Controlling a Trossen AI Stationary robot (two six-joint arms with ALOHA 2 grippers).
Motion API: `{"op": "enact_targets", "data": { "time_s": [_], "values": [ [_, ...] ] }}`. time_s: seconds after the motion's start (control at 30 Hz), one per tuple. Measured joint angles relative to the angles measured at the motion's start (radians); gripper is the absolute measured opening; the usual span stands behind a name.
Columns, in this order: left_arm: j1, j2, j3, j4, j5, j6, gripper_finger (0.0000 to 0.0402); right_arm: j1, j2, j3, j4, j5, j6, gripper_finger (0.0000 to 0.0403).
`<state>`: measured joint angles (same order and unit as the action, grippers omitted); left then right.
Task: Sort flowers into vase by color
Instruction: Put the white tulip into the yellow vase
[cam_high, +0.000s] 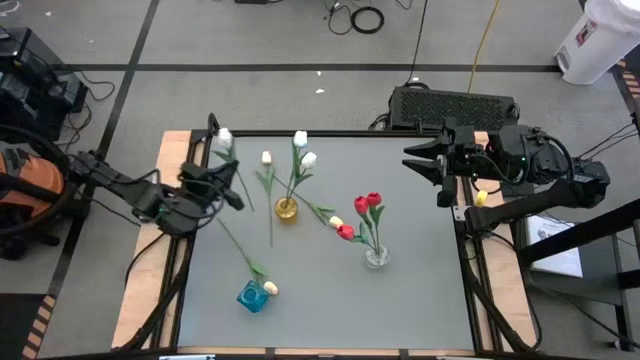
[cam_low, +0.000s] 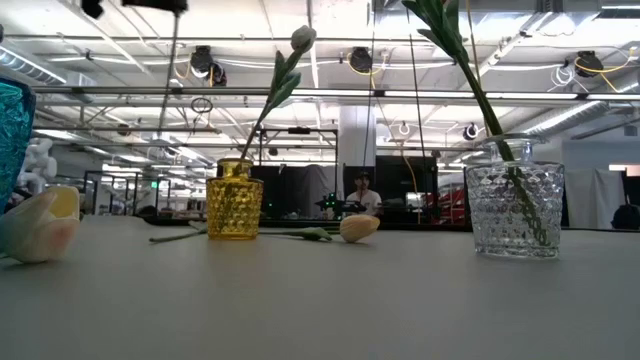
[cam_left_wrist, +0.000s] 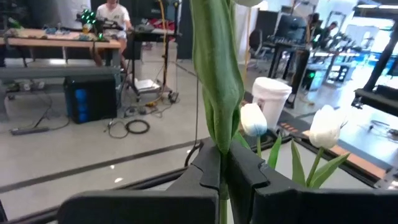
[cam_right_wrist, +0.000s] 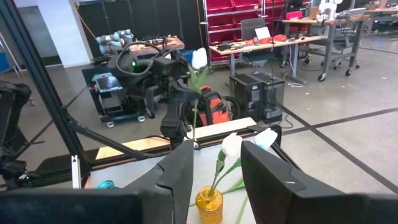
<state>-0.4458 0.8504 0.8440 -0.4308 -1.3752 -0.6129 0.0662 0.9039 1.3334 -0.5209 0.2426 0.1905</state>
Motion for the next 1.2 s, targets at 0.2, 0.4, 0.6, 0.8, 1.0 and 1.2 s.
{"op": "enact_targets", "data": {
  "time_s": [0.2, 0.4, 0.6, 0.8, 1.0, 1.2],
  "values": [
    [0.095, 0.088, 0.0, 0.184, 0.109, 0.112, 0.0008, 0.0, 0.0, 0.0, -0.001, -0.006, 0.0, 0.0125],
    [0.187, 0.106, 0.0, 0.48, 0.271, 0.368, 0.0008, 0.0, 0.0, 0.0, -0.023, -0.009, 0.004, 0.0125],
    [0.261, 0.105, 0.0, 0.607, 0.38, 0.488, 0.0008, 0.0, 0.0, 0.0, -0.052, -0.009, 0.007, 0.0125],
    [0.319, 0.145, 0.0, 0.602, 0.48, 0.461, 0.0008, 0.0, 0.0, 0.0, -0.06, -0.009, 0.007, 0.0125],
    [0.346, 0.194, 0.0, 0.602, 0.535, 0.41, 0.0008, 0.0, 0.0, 0.0, -0.06, -0.009, 0.007, 0.0125],
    [0.348, 0.222, 0.0, 0.597, 0.538, 0.408, 0.0008, 0.0, 0.0, 0.0, -0.06, -0.009, 0.007, 0.0125]
  ]
}}
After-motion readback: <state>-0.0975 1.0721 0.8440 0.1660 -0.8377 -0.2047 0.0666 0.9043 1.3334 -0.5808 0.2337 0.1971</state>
